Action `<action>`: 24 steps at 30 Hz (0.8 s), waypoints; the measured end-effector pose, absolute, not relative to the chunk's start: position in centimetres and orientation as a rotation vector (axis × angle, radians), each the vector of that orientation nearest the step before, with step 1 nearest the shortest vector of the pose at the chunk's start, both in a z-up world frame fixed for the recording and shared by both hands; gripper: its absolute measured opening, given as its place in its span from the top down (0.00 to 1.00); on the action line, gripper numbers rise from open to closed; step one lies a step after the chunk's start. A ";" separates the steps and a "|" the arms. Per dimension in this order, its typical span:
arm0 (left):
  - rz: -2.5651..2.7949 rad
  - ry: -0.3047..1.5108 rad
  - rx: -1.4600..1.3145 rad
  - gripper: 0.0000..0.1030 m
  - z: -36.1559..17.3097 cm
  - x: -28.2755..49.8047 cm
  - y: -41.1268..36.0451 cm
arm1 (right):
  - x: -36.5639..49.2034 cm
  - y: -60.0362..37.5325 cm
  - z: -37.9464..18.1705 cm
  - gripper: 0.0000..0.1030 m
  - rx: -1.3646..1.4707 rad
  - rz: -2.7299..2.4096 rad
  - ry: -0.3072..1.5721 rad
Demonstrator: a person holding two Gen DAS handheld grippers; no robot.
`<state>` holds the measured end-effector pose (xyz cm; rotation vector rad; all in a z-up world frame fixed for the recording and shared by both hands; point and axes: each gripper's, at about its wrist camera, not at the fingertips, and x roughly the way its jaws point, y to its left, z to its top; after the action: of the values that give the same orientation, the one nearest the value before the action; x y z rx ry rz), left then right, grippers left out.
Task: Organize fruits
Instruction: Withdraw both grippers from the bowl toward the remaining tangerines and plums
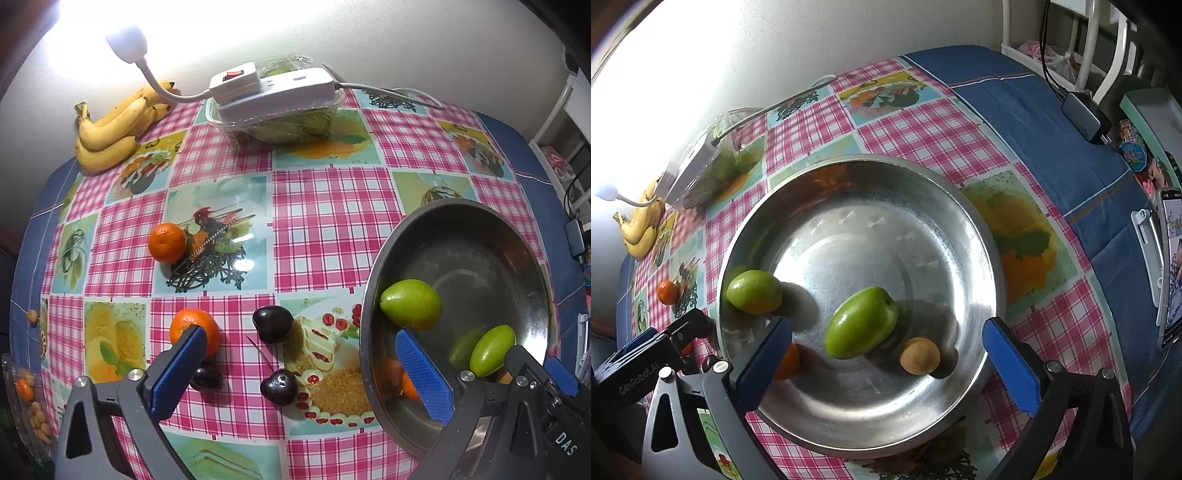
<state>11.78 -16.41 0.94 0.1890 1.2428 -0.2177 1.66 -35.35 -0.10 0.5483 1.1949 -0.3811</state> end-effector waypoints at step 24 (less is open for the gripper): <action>-0.301 1.225 0.222 0.00 2.6 10.3 -13.3 | 0.6 -34.7 0.9 0.00 0.534 -0.399 1.180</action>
<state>10.27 -13.29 2.61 0.2223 1.2253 -0.3009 0.63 -34.73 0.90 0.5340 1.1802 -0.3987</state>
